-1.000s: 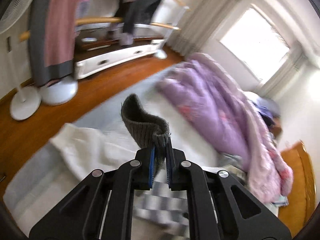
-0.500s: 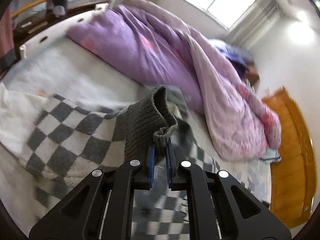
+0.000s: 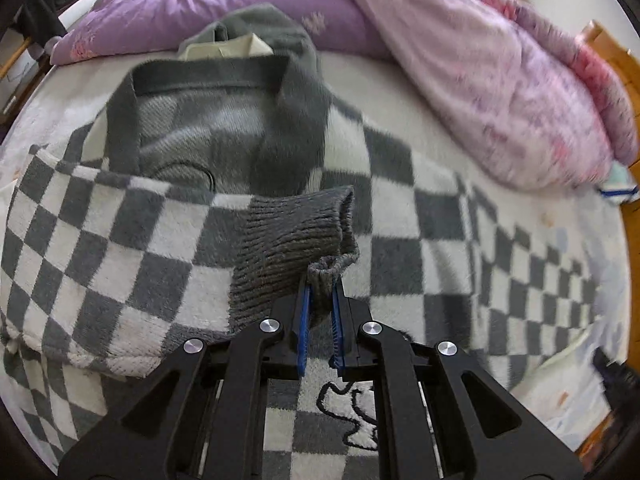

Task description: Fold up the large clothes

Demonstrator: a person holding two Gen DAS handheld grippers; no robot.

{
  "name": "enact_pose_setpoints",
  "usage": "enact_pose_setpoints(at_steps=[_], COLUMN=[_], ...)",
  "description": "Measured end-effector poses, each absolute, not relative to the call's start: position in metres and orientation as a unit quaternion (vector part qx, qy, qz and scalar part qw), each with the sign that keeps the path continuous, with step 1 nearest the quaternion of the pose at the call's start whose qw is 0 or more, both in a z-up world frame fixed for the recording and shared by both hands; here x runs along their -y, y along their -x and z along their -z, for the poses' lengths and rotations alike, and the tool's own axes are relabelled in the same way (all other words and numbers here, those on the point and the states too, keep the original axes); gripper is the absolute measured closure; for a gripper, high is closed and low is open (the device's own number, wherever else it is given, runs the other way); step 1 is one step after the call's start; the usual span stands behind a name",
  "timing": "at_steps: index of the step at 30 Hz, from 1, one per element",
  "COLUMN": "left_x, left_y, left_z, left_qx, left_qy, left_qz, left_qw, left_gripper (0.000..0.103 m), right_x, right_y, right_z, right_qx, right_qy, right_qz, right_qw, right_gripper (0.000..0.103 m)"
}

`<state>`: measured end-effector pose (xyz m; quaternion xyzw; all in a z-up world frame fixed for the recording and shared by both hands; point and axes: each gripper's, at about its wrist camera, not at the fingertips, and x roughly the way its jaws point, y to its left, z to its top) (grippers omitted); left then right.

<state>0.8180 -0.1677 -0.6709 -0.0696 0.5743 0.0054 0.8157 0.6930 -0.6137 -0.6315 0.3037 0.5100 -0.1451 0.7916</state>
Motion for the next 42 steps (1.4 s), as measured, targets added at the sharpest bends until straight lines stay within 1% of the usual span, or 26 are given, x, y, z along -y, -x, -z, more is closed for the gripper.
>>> enact_pose_setpoints(at_steps=[1, 2, 6, 8, 9, 10, 11, 13, 18, 20, 21, 23, 24, 25, 27, 29, 32, 37, 42], left_x=[0.173, 0.176, 0.188, 0.195, 0.199, 0.205, 0.209, 0.215, 0.221, 0.214, 0.209, 0.200, 0.193, 0.190, 0.175, 0.155, 0.107, 0.020, -0.067], left_y=[-0.817, -0.815, -0.814, -0.815, -0.816, -0.816, -0.816, -0.818, -0.818, -0.818, -0.817, -0.813, -0.811, -0.809, -0.804, -0.799, -0.790, -0.781, -0.766], left_z=[0.676, 0.683, 0.700, 0.705, 0.705, 0.705, 0.707, 0.712, 0.726, 0.725, 0.723, 0.717, 0.711, 0.705, 0.688, 0.670, 0.644, 0.618, 0.597], left_qx=[-0.580, -0.589, -0.604, -0.612, -0.612, -0.610, -0.610, -0.618, -0.632, -0.629, -0.628, -0.624, -0.619, -0.615, -0.606, -0.589, -0.571, -0.554, -0.544], left_qy=[0.062, 0.054, 0.042, 0.052, 0.051, 0.044, 0.041, 0.036, 0.041, 0.066, 0.085, 0.117, 0.128, 0.132, 0.138, 0.129, 0.117, 0.122, 0.124], left_qz=[-0.008, -0.009, -0.008, 0.006, 0.009, 0.016, 0.024, 0.034, 0.052, 0.064, 0.075, 0.091, 0.096, 0.099, 0.098, 0.079, 0.027, -0.053, -0.097], left_qw=[0.812, 0.807, 0.796, 0.789, 0.789, 0.791, 0.791, 0.785, 0.772, 0.772, 0.770, 0.767, 0.769, 0.771, 0.777, 0.794, 0.812, 0.821, 0.824], left_gripper=[0.093, 0.093, 0.082, 0.080, 0.075, 0.064, 0.062, 0.062, 0.058, 0.051, 0.043, 0.042, 0.042, 0.042, 0.042, 0.041, 0.038, 0.037, 0.037], right_x=[0.625, 0.639, 0.670, 0.676, 0.679, 0.682, 0.684, 0.690, 0.702, 0.703, 0.705, 0.706, 0.704, 0.702, 0.691, 0.665, 0.611, 0.492, 0.361], right_y=[-0.691, -0.688, -0.689, -0.692, -0.695, -0.700, -0.703, -0.709, -0.720, -0.725, -0.727, -0.729, -0.729, -0.729, -0.732, -0.737, -0.745, -0.752, -0.755], right_z=[0.635, 0.639, 0.653, 0.659, 0.663, 0.668, 0.672, 0.683, 0.709, 0.710, 0.712, 0.711, 0.706, 0.699, 0.679, 0.642, 0.584, 0.512, 0.481], right_qx=[-0.508, -0.504, -0.496, -0.488, -0.487, -0.486, -0.486, -0.489, -0.478, -0.481, -0.478, -0.475, -0.475, -0.472, -0.461, -0.442, -0.408, -0.367, -0.353], right_qy=[-0.310, -0.322, -0.345, -0.363, -0.370, -0.374, -0.379, -0.394, -0.453, -0.445, -0.445, -0.435, -0.421, -0.410, -0.377, -0.320, -0.258, -0.186, -0.149], right_qz=[0.158, 0.169, 0.197, 0.196, 0.192, 0.191, 0.195, 0.201, 0.189, 0.188, 0.188, 0.191, 0.197, 0.201, 0.201, 0.186, 0.141, 0.057, -0.022], right_qw=[0.788, 0.783, 0.772, 0.769, 0.767, 0.767, 0.763, 0.752, 0.729, 0.731, 0.734, 0.741, 0.748, 0.754, 0.778, 0.817, 0.864, 0.909, 0.923], right_gripper=[0.076, 0.075, 0.071, 0.068, 0.065, 0.064, 0.063, 0.062, 0.062, 0.062, 0.062, 0.077, 0.090, 0.091, 0.092, 0.093, 0.093, 0.093, 0.093])
